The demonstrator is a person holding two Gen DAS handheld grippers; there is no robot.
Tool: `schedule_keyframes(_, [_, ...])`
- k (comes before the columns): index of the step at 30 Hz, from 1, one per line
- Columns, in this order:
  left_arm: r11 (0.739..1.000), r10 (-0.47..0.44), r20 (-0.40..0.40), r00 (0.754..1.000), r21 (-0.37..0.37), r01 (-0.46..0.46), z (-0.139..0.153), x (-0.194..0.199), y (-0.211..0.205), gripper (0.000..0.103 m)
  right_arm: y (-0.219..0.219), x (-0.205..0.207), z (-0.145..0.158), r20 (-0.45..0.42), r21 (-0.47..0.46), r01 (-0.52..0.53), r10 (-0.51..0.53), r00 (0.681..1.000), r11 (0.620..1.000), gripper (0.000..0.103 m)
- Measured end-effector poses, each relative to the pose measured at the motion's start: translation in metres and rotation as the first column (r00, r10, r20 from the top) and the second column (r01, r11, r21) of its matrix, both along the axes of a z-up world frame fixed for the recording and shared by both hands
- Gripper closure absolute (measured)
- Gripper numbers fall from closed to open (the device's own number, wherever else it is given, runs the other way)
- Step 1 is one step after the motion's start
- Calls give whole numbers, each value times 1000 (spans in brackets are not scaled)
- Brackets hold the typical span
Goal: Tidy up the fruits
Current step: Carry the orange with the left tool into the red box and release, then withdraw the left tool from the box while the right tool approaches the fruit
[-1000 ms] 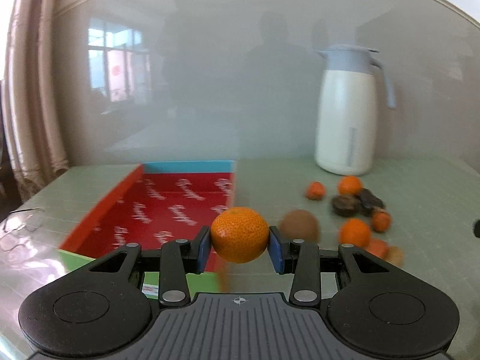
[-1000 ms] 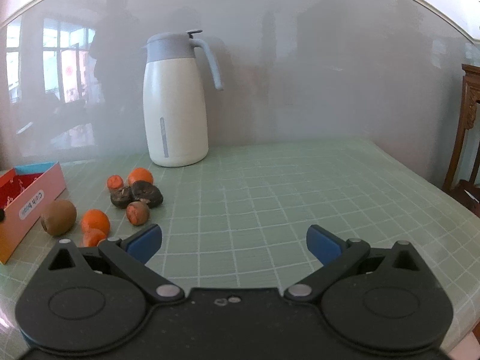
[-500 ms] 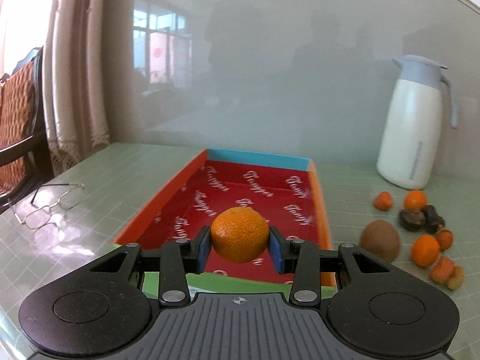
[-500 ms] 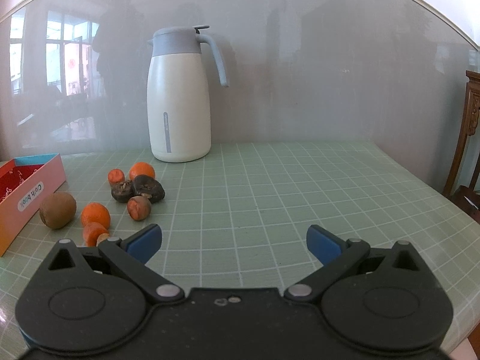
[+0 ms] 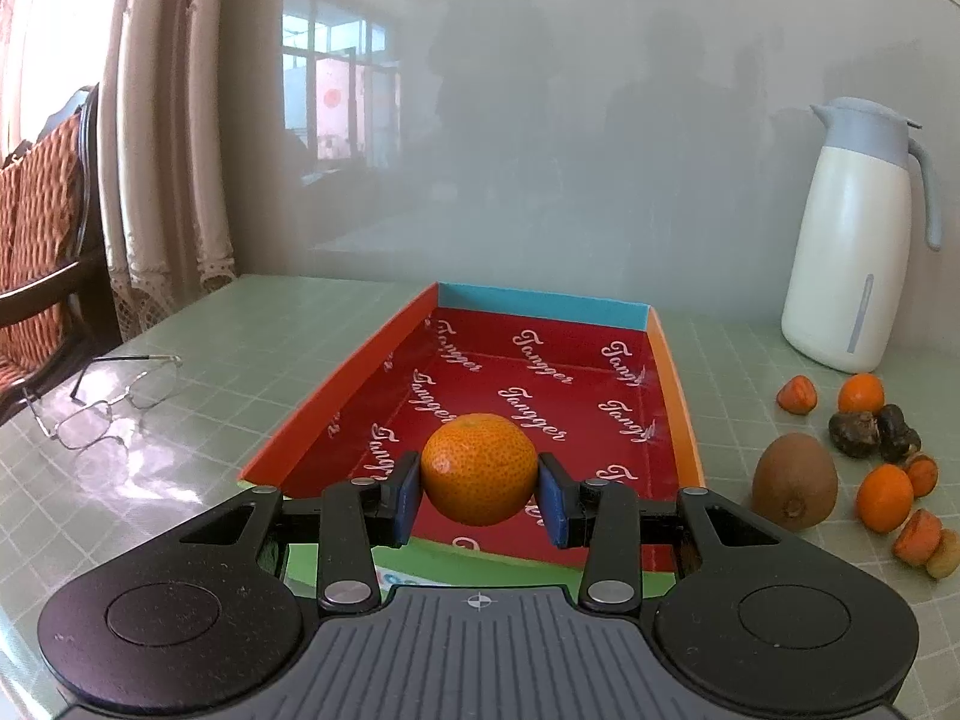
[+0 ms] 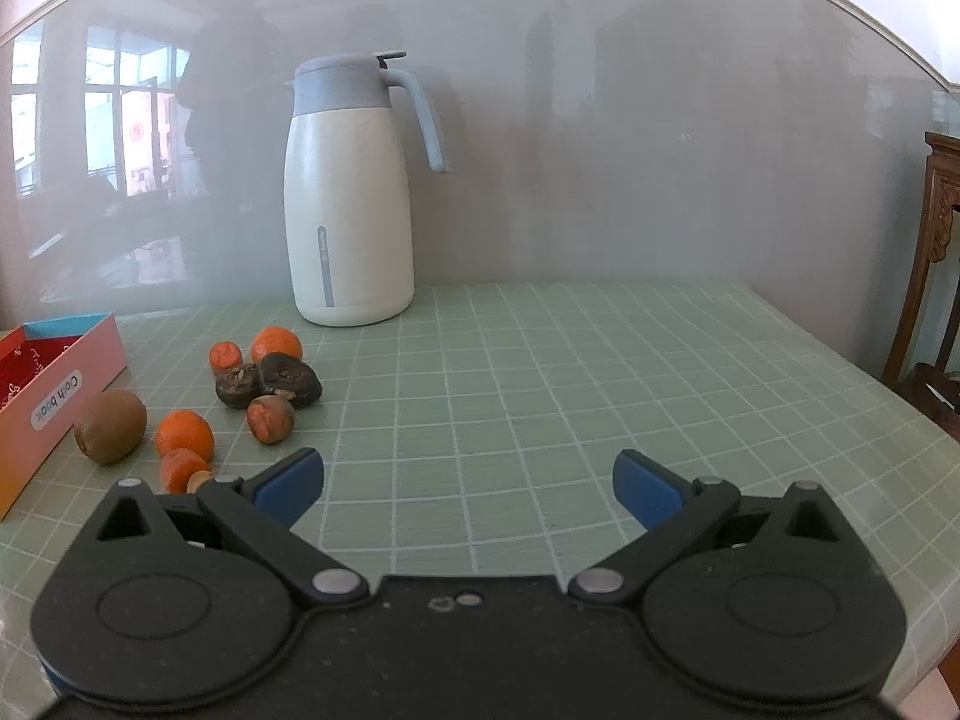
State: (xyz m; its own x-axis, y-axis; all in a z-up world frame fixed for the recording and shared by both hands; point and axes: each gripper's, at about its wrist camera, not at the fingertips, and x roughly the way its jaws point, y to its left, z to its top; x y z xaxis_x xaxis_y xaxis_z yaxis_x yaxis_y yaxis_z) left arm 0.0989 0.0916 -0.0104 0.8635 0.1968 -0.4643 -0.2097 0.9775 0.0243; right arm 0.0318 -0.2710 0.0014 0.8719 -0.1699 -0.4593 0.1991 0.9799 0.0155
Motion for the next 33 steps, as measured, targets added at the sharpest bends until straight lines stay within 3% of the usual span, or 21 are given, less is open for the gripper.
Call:
schedule_keyframes(7, [1000, -4, -1, 1000, 3, 4, -2, 7, -2, 61, -6, 0, -1, -3, 7, 19, -19, 1000, 1000, 0])
schedule_keyframes(8, [1000, -9, 2, 1000, 5, 9, -2, 6, -4, 51, -7, 0, -1, -4, 8, 21, -21, 1000, 1000, 0])
schedule_keyframes(9, [1000, -11, 5, 1000, 5, 11, -1, 4, -5, 33, -7, 0, -1, -5, 7, 23, -22, 1000, 1000, 0])
schedule_keyframes(11, [1000, -9, 23, 1000, 16, 8, 0, -1, -8, 21, -8, 1, -2, -7, 7, 23, -23, 1000, 1000, 0])
schedule_keyframes(16, [1000, -3, 48, 999, 5, 3, 6, -14, -6, 19, -8, 5, -3, -15, 11, 36, -36, 999, 999, 0])
schedule_keyframes(20, [1000, 29, 92, 995, -2, -29, 11, -27, 1, 4, -20, 7, -2, -4, 35, 87, -87, 996, 996, 0])
schedule_keyframes(29, [997, 80, 86, 993, -13, -79, 12, -27, 16, 2, -56, 21, -9, -5, 39, 248, -248, 969, 968, 0])
schedule_keyframes(33, [996, 87, 92, 992, -17, -86, 12, -30, 18, 1, -72, 46, -21, -74, 52, 265, -261, 963, 963, 0])
